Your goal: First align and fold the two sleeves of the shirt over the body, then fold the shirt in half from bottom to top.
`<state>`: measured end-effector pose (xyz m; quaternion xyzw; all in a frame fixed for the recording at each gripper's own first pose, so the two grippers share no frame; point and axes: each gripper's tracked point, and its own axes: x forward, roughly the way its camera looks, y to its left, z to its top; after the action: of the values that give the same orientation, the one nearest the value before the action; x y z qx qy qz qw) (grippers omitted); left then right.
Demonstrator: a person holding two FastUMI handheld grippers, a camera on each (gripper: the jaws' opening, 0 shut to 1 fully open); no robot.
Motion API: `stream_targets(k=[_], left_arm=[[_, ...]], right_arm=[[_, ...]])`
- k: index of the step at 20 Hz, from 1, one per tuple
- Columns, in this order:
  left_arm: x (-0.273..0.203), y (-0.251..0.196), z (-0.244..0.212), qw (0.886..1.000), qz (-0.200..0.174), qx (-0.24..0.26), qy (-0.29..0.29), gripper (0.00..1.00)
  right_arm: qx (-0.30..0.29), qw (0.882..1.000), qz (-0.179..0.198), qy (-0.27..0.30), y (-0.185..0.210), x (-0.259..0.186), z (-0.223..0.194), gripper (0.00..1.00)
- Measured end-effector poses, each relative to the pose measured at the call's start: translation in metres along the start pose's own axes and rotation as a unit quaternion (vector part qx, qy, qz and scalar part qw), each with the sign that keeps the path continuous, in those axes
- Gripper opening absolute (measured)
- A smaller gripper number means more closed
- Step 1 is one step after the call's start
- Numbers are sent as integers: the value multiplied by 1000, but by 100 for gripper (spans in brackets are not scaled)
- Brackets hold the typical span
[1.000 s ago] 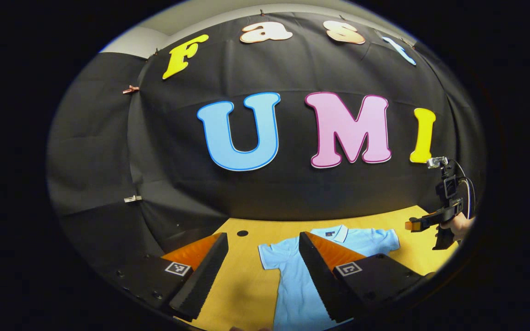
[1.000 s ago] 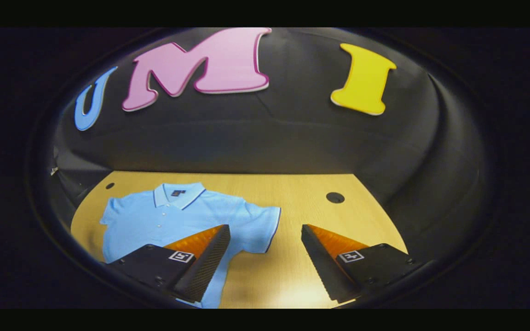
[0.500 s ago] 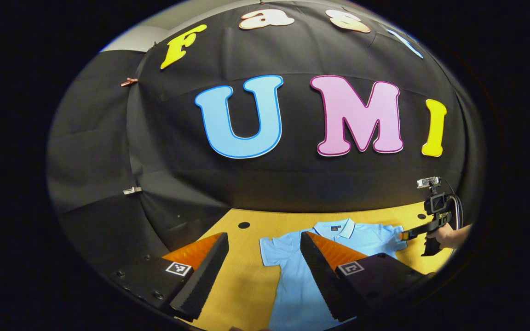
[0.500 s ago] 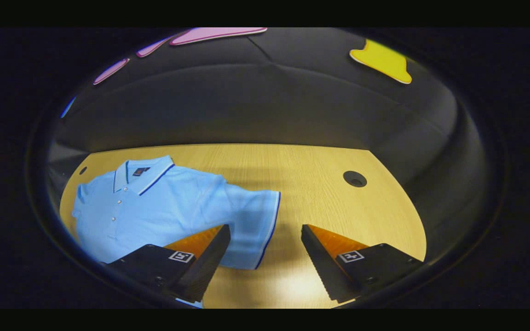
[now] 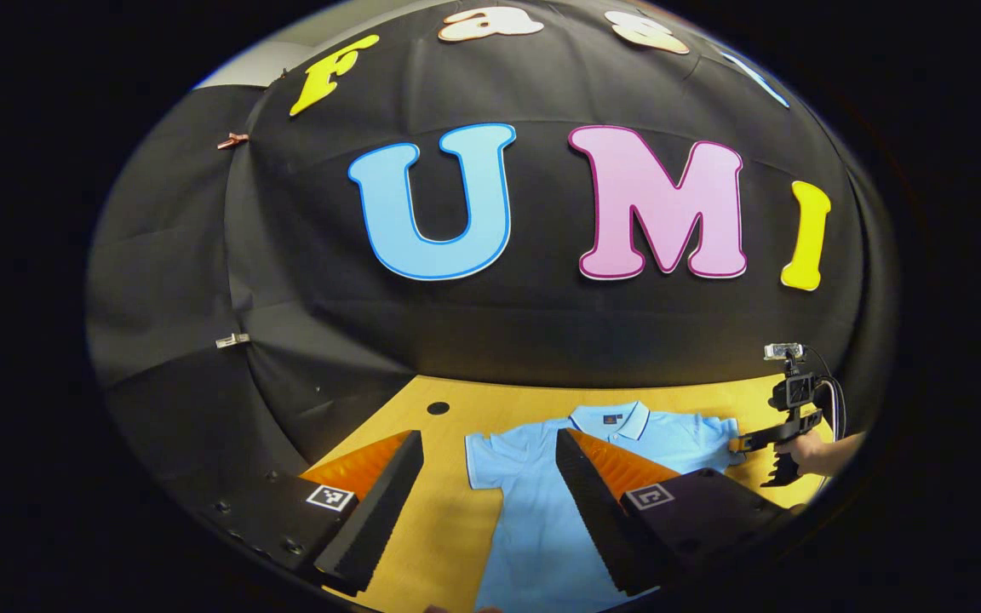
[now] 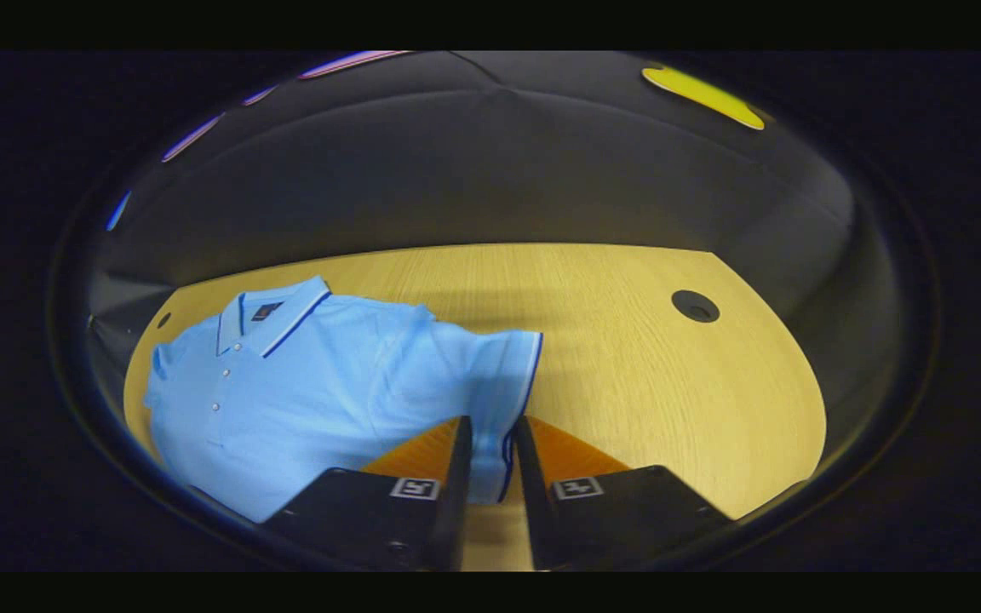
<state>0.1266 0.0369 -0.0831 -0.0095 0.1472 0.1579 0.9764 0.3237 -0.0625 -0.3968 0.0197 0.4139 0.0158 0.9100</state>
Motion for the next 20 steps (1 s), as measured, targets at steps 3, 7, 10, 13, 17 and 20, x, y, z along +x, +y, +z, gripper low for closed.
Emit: stream_targets(k=[3,7,10,13,17,20], left_arm=[[-2,3,-5,1000,9,-5,6,100],[-5,13,-9,1000,14,-4,10,99],[-3,18,-9,1000,13,-6,11,100],[-3,24,-9,1000,9,-9,8,100],[-5,34,-11,1000,3,-13,5,100],[-8,48,-16,1000,5,-27,8,100]], right_arm=[[3,1000,12,-3,10,3,1,6],[20,1000,18,3,6,2,4,5],[-9,1000,9,-15,9,-7,15,5],[-54,998,7,-40,26,-22,33,5],[-134,988,23,-74,79,-40,55,10],[-184,979,42,-82,129,-49,57,5]])
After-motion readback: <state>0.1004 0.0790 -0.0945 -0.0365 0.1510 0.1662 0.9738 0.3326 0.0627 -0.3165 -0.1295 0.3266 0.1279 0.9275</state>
